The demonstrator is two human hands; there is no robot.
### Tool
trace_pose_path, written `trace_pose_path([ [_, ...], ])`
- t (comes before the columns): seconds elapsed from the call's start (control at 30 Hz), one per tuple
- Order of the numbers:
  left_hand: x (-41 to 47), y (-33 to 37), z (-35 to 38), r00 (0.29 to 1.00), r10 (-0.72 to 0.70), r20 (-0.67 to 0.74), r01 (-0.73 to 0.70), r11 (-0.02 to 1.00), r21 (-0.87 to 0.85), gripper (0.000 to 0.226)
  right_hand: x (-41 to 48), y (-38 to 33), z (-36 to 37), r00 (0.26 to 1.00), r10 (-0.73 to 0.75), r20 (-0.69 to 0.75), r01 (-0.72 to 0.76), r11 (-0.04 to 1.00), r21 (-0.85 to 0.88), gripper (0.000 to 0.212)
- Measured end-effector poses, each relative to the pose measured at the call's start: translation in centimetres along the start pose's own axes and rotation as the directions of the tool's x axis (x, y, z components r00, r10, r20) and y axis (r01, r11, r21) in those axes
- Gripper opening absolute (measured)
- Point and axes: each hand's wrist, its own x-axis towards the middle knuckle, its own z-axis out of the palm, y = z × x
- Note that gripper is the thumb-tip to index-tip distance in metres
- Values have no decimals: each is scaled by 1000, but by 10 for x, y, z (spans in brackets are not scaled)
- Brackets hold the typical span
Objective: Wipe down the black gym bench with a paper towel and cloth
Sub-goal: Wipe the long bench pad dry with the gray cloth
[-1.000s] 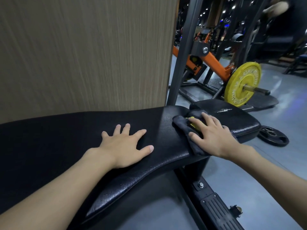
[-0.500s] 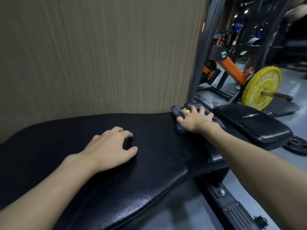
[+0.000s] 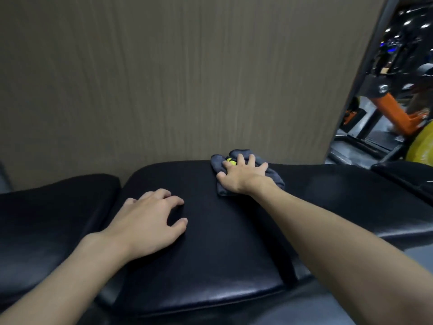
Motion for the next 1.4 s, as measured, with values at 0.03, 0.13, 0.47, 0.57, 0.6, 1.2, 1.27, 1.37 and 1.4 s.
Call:
trace_pose_path([
  [0.03, -6, -8, 0, 1000, -6, -14, 6, 1000, 0, 57, 0, -20, -1, 1000, -26, -2, 26, 1000, -2, 56],
  [0.13, -26, -31, 1, 999, -30, -36, 29, 999, -19, 54, 0, -75, -2, 995, -100, 11, 100, 995, -2, 56],
  [0.47, -57, -46, -5, 969, -174, -175, 140, 971, -194, 22, -45, -157, -1, 882, -470, 44, 469, 883, 28, 57],
  [0.57, -51, -27, -3, 955, -188, -231, 152, 975, -163, 21, -60, -133, 4, 840, -542, 5, 541, 840, 43, 55],
  [0.6, -47, -17, -1, 955, -179, -236, 145, 977, -155, 19, -62, -121, 6, 838, -546, -8, 545, 837, 48, 54],
  [1.2, 42, 211, 35, 993, 84, 80, -83, 996, -17, 45, -90, 230, 5, 996, -29, -79, 35, 996, 85, 52],
  [1.27, 43, 214, 35, 994, 78, 76, -75, 996, -43, 42, -95, 258, 5, 996, 48, -76, -42, 995, 88, 52],
  [1.37, 40, 214, 37, 997, 71, 41, -68, 995, -75, 41, -104, 293, 2, 984, 163, -68, -156, 984, 89, 53],
  [1.4, 40, 212, 38, 997, 76, 31, -73, 994, -86, 41, -108, 301, 1, 977, 201, -71, -194, 977, 91, 54],
])
